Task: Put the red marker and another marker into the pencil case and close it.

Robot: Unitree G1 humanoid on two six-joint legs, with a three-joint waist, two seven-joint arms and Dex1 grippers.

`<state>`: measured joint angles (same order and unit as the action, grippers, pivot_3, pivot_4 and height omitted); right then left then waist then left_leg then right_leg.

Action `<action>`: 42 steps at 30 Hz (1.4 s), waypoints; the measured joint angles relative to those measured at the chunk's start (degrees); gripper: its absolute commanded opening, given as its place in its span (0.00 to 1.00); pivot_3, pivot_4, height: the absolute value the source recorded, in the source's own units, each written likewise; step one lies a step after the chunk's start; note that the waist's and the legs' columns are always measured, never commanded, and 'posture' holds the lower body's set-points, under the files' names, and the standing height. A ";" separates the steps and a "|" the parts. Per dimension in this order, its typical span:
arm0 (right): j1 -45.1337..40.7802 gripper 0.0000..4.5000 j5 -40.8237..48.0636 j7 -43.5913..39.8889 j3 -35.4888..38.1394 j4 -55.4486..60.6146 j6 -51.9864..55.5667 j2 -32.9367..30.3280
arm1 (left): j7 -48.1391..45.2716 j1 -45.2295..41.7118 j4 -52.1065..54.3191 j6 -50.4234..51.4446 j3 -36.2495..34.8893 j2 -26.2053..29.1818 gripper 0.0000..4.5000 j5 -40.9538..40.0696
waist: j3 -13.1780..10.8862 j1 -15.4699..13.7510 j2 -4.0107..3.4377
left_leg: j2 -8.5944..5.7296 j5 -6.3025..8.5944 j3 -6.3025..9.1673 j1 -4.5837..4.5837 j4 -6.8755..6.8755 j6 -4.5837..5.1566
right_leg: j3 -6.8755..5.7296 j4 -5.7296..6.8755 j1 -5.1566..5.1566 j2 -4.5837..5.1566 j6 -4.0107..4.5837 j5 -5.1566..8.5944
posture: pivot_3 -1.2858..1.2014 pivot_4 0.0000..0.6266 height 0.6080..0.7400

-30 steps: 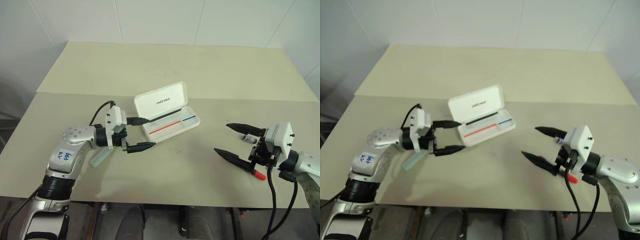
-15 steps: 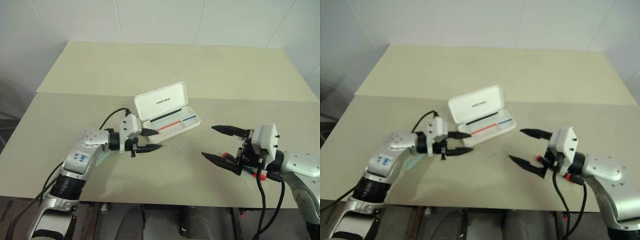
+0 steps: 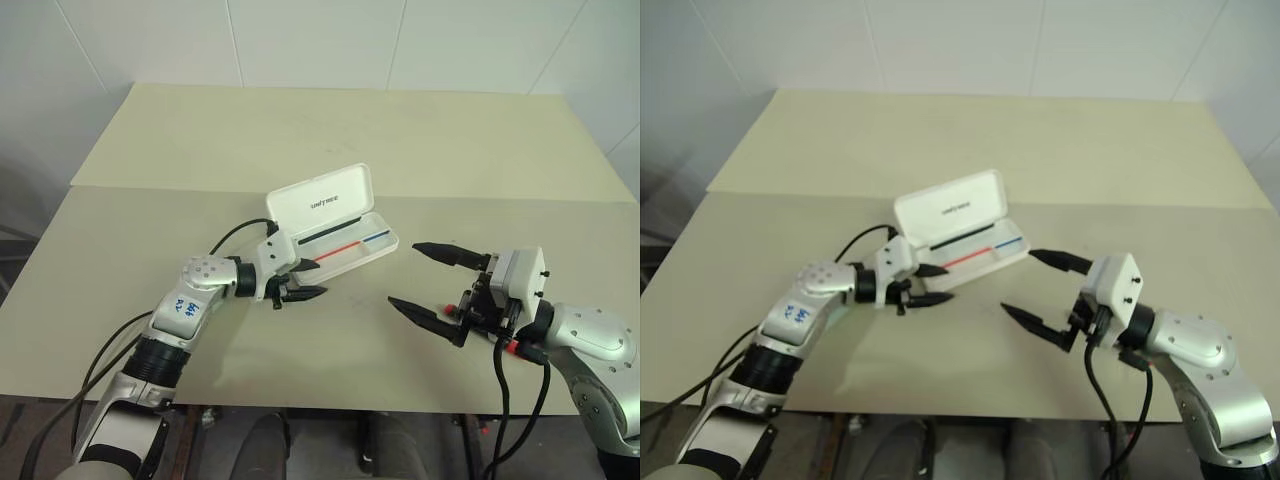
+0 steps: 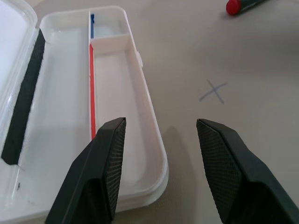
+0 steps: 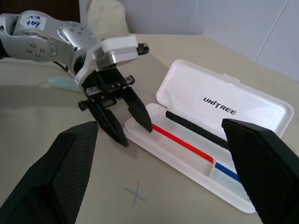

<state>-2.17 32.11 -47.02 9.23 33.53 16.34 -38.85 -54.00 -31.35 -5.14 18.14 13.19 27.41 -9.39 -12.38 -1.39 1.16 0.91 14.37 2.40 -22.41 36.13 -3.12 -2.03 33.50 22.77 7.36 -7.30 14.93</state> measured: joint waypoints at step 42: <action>19.23 1.00 4.57 -8.56 16.35 4.95 3.09 -8.33 | -8.26 2.73 16.13 7.28 5.90 7.23 0.01 4.07 | 0.00 0.09 -0.01 | 0.00 0.10 -0.02 0.01 0.13 0.08 | 0.02 0.00 -0.05 0.01 0.42 0.33 | 0.52 0.24 1.00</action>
<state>17.06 36.67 -55.58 25.58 38.48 19.43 -47.18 -62.26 -28.62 10.98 25.42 19.09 34.64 -5.32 -12.37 -1.30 1.15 0.91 14.47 2.39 -22.40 36.26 -3.05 -2.01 33.50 22.72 7.37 -6.89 15.26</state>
